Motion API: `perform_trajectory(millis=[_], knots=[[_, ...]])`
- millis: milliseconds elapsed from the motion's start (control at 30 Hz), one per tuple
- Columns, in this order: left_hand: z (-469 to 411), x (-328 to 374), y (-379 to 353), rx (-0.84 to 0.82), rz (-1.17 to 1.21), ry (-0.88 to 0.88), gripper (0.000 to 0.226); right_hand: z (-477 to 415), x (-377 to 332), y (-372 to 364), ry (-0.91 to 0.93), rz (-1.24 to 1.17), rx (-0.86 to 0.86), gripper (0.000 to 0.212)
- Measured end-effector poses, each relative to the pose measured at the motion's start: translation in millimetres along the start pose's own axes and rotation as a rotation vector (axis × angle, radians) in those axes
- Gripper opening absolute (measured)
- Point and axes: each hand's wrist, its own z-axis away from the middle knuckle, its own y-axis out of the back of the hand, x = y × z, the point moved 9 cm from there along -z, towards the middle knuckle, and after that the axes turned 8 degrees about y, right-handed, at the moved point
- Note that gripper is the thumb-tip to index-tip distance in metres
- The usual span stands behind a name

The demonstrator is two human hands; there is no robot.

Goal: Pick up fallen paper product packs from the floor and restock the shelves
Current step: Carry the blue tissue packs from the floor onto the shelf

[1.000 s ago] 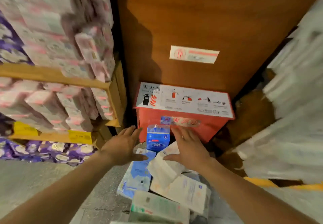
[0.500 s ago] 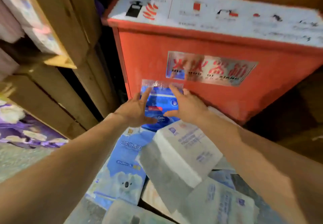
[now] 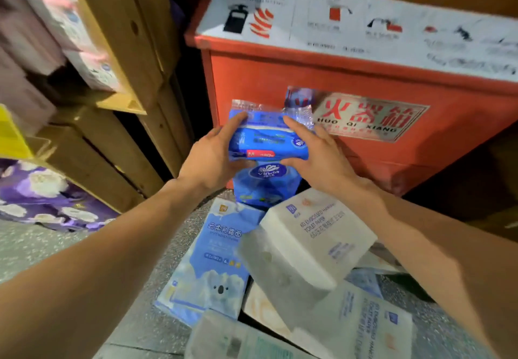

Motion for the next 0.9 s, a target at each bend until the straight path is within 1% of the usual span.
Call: perform_trajectory(millis=[100, 200, 267, 433, 467, 533, 600, 667, 767, 833, 900], knots=[[19, 39, 87, 0.057, 0.001, -0.049, 0.106, 12, -58, 73, 0.039, -0.021, 0.081, 0.082], [38, 84, 181, 0.106, -0.182, -0.091, 0.117, 30, -126, 142, 0.071, -0.009, 0.124, 0.081], [52, 115, 239, 0.128, -0.305, -0.136, 0.121, 45, -173, 179, 0.068, -0.016, 0.105, 0.081], [109, 193, 366, -0.008, -0.456, -0.225, 0.121, 99, -301, 273, 0.046, -0.011, 0.041, 0.081], [124, 205, 392, -0.012, -0.475, -0.236, 0.119, 111, -328, 294, 0.056, -0.019, 0.037, 0.081], [153, 231, 448, 0.031, -0.508, -0.274, 0.117, 134, -384, 338, 0.084, -0.017, 0.020, 0.077], [186, 255, 501, 0.059, -0.494, -0.303, 0.117, 158, -438, 376, 0.123, -0.009, -0.006, 0.075], [219, 274, 551, 0.054, -0.452, -0.291, 0.117, 179, -485, 410, 0.187, -0.024, -0.007, 0.075], [276, 293, 622, 0.053, -0.347, -0.203, 0.116, 213, -552, 451, 0.308, -0.072, 0.022, 0.077], [324, 304, 668, 0.110, -0.258, -0.138, 0.115, 241, -595, 474, 0.417, -0.151, 0.045, 0.079], [373, 304, 714, 0.210, -0.188, -0.057, 0.113, 266, -634, 496, 0.504, -0.248, 0.082, 0.079]])
